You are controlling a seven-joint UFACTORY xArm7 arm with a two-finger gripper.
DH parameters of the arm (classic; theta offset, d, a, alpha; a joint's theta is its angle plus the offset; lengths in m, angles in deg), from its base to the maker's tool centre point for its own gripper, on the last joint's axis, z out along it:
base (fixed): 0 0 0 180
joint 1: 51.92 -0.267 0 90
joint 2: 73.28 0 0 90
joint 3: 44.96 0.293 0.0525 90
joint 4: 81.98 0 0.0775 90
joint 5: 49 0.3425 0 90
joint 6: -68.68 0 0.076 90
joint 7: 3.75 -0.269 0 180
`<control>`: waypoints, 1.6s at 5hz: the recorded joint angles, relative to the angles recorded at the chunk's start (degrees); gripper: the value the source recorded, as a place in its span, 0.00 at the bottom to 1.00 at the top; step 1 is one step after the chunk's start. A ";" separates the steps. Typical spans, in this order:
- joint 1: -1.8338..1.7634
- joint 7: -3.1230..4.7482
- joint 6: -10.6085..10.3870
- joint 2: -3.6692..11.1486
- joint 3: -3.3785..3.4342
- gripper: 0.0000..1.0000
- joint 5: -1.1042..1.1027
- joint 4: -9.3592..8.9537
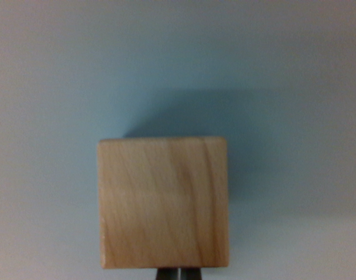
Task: Push wooden cube
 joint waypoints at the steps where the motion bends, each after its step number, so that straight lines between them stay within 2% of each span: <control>1: -0.03 -0.27 1.08 1.66 0.16 1.00 0.03 2.74; 2: -0.03 -0.27 1.08 1.66 0.16 1.00 0.03 2.74; 3: -0.06 -0.53 2.13 3.29 0.31 1.00 0.06 5.42; 4: -0.06 -0.53 2.13 3.29 0.31 1.00 0.06 5.42; 5: -0.09 -0.79 3.17 4.91 0.46 1.00 0.09 8.09; 6: -0.09 -0.79 3.17 4.91 0.46 1.00 0.09 8.09; 7: -0.12 -1.04 4.17 6.46 0.61 1.00 0.12 10.63; 8: -0.12 -1.04 4.17 6.46 0.61 1.00 0.12 10.63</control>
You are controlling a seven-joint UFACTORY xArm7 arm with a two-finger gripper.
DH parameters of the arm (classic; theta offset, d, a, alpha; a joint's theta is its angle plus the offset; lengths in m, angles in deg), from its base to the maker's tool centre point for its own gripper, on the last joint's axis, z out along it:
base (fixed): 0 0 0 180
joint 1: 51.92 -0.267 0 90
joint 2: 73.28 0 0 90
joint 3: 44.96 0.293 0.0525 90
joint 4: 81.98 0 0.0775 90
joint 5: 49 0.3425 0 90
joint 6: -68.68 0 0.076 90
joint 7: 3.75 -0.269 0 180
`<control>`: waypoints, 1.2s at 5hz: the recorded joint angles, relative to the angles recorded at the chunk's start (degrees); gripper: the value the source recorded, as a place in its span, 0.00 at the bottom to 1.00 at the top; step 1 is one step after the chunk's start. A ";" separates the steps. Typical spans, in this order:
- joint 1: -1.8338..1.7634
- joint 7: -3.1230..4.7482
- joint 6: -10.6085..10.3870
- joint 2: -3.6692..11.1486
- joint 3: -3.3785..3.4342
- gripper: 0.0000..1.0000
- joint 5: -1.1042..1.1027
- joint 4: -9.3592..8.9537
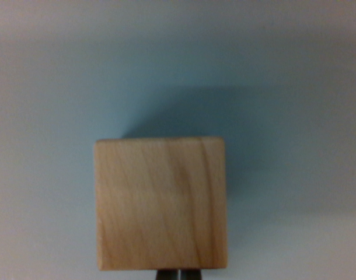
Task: Push wooden cube
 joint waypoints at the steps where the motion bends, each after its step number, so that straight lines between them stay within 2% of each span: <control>1: -0.03 -0.23 0.93 1.44 0.14 1.00 0.03 2.37; 2: -0.03 -0.23 0.93 1.44 0.14 1.00 0.03 2.37; 3: -0.05 -0.44 1.76 2.73 0.26 1.00 0.05 4.50; 4: -0.05 -0.44 1.76 2.73 0.26 1.00 0.05 4.50; 5: -0.07 -0.61 2.45 3.79 0.36 1.00 0.07 6.24; 6: -0.07 -0.61 2.45 3.79 0.36 1.00 0.07 6.24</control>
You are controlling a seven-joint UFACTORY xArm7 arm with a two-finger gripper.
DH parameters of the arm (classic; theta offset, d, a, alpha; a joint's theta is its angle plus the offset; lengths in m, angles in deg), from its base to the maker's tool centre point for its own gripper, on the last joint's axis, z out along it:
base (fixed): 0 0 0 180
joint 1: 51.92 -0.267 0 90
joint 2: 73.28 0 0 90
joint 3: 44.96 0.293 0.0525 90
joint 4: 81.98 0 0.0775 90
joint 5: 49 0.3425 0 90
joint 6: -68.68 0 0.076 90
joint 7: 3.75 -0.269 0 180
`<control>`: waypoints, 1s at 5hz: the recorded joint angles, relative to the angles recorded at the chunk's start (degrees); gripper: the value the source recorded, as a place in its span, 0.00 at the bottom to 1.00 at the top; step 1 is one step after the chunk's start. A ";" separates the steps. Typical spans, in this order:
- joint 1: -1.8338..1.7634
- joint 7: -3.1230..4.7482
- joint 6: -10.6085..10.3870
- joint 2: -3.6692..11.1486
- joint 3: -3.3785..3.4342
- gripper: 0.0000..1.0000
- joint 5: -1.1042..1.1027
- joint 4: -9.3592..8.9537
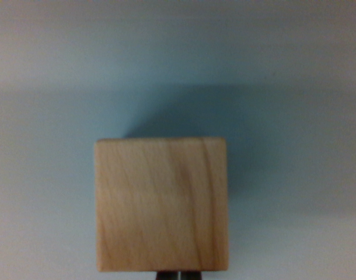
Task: Push wooden cube
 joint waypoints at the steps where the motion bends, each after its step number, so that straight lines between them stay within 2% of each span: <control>1: -0.02 -0.14 0.58 0.90 0.09 1.00 0.02 1.48; 2: -0.02 -0.14 0.58 0.90 0.09 1.00 0.02 1.48; 3: -0.03 -0.25 0.99 1.54 0.15 1.00 0.03 2.53; 5: -0.04 -0.30 1.21 1.87 0.18 1.00 0.03 3.09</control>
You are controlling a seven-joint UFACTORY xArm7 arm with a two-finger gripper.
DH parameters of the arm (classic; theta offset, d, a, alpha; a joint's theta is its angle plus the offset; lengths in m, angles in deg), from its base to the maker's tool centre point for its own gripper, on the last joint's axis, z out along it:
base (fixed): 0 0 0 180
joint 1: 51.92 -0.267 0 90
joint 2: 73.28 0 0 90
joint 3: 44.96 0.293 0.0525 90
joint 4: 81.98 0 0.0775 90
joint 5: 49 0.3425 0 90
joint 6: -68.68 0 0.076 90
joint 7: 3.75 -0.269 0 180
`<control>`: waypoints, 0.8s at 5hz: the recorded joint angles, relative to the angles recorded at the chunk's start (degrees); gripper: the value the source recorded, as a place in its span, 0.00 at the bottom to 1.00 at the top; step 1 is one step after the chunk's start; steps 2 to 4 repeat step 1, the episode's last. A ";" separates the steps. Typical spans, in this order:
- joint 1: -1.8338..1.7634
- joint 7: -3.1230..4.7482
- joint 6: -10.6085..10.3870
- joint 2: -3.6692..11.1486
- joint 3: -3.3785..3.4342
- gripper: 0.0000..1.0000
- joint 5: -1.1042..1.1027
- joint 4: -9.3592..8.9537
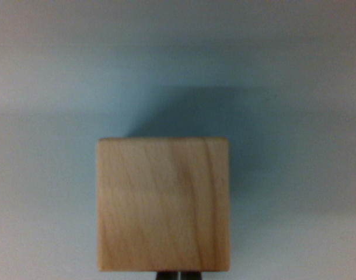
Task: Push wooden cube
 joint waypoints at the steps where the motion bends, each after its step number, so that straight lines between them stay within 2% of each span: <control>1: 0.00 0.00 0.00 0.00 0.00 1.00 0.00 0.00; 4: 0.00 0.00 0.00 0.00 0.00 1.00 0.00 0.00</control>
